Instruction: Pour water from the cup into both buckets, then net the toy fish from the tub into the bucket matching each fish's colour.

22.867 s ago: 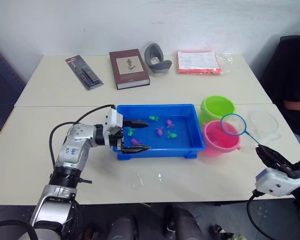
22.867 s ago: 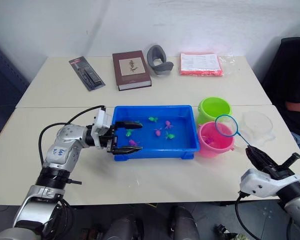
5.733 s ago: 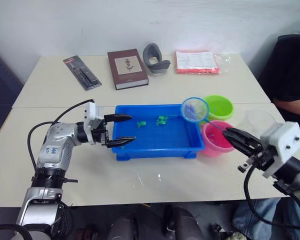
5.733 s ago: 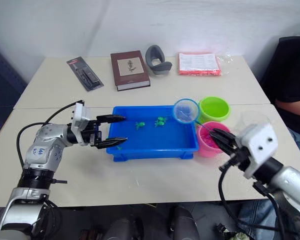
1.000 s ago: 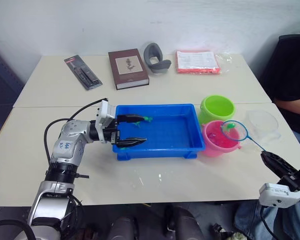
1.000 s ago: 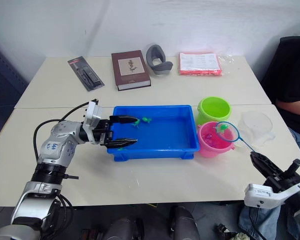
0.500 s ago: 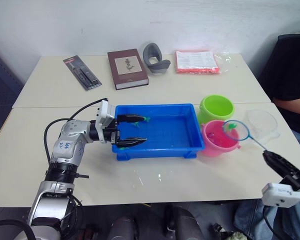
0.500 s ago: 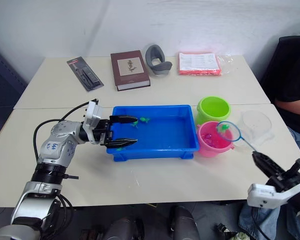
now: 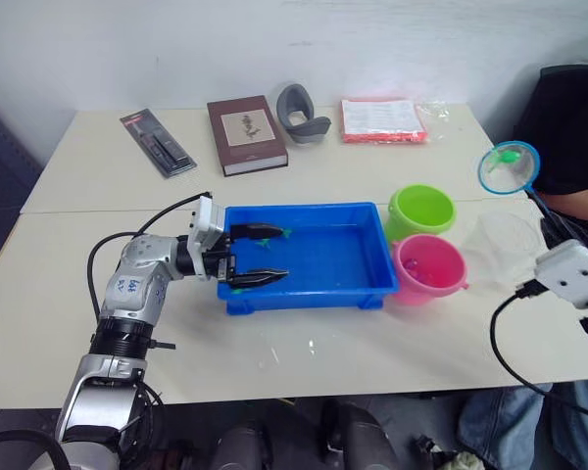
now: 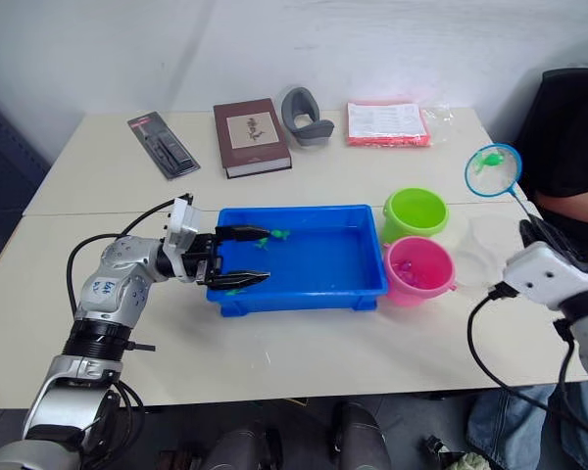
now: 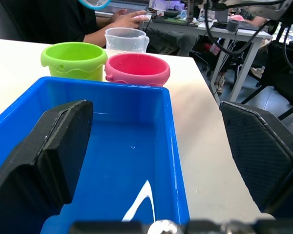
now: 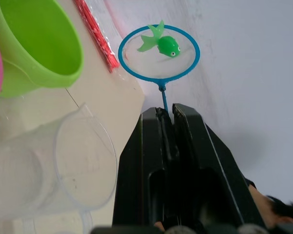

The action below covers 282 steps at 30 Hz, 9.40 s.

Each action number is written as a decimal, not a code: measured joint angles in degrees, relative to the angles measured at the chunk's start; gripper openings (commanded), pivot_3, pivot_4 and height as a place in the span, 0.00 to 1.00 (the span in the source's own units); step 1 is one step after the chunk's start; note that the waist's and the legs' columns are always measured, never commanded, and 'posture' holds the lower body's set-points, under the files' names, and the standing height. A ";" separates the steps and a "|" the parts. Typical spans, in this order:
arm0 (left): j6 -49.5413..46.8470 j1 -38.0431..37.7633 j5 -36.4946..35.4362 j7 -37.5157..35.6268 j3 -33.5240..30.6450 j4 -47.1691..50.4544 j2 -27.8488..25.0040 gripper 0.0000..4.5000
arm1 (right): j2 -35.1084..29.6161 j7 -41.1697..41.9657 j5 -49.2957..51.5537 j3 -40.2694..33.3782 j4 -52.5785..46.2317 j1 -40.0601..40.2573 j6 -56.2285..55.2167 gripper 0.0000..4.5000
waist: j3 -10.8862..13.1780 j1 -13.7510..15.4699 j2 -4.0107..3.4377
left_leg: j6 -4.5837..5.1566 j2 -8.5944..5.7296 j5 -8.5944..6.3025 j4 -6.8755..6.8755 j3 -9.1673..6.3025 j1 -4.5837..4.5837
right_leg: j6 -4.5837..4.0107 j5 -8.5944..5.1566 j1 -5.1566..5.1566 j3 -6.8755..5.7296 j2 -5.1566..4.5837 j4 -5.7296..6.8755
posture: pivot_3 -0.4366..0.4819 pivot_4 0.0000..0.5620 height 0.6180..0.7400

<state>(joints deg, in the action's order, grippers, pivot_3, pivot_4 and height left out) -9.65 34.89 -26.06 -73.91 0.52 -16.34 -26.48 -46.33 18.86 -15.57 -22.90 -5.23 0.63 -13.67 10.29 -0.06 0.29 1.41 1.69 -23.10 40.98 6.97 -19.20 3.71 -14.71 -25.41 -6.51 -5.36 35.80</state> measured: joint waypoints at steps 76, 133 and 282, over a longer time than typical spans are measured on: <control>5.90 -13.95 -0.34 3.18 -14.04 -2.39 -14.11 0.99 | 4.52 5.68 55.93 37.87 -9.94 -39.83 77.48 0.00 | 0.03 -0.40 0.01 | 0.08 0.02 -0.06 0.07 -0.44 -0.57 | -0.07 -0.01 -0.15 -1.13 -0.58 -0.12 | 0.48 0.27 1.00; 3.68 -2.09 -0.63 0.71 -7.27 -2.40 -5.31 0.99 | -1.61 20.14 49.73 -7.12 -25.28 -5.93 58.78 0.00 | 0.02 1.05 0.02 | 0.03 -0.05 -0.03 0.24 -0.75 -0.85 | 0.01 0.04 -0.14 -1.16 -0.19 -0.19 | 0.48 0.27 1.00; -1.63 -1.32 -1.43 5.78 -5.75 3.06 -2.46 0.99 | -12.39 13.39 1.98 9.29 15.90 -11.13 -6.82 0.00 | 0.15 -0.04 -0.19 | -0.04 -0.03 0.02 0.06 -0.07 -0.27 | 0.06 0.07 -0.08 -0.49 -0.21 0.00 | 0.48 0.27 1.00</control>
<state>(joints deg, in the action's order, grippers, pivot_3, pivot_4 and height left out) -11.27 33.57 -27.49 -68.12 -5.23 -13.28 -28.93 -58.72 32.25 -13.59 -13.61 10.66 -10.50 -20.49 10.45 -0.10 0.10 1.38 1.67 -23.08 41.05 6.90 -19.48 3.78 -14.64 -25.48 -7.01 -5.57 35.80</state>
